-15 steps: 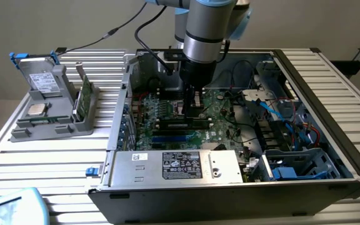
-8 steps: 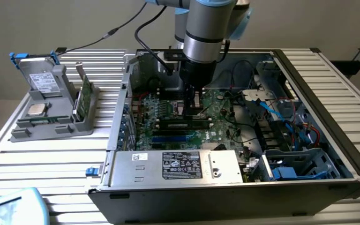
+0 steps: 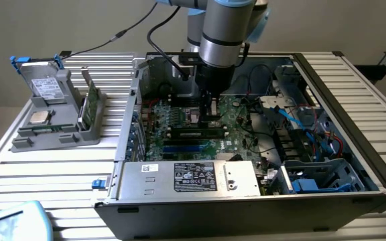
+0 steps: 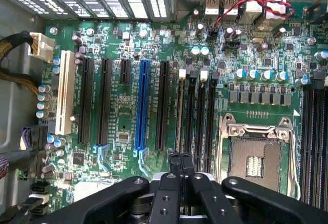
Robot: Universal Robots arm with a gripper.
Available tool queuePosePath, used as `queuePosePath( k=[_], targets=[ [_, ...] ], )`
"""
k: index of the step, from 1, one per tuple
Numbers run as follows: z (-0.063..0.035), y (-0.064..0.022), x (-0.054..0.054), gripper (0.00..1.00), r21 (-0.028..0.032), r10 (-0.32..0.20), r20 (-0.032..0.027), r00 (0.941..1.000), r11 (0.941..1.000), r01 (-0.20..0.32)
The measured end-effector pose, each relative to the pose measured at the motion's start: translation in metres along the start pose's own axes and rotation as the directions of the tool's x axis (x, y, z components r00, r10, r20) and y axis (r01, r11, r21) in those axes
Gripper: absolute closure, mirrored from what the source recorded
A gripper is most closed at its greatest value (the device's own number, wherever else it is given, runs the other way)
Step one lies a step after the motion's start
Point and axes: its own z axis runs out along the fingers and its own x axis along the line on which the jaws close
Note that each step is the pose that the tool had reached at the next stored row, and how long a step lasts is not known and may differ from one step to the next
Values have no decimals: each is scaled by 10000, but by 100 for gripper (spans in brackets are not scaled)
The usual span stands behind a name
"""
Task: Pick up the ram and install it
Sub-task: 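Press down the ram until it locks into place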
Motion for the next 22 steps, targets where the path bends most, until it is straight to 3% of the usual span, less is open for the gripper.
queuePosePath(
  k=[5, 22],
  targets=[
    [-17, -189, 8, 89, 2, -4, 4, 10000, 10000, 4],
    [51, -201, 4, 89, 1, -4, 3, 10000, 10000, 4]
  ],
)
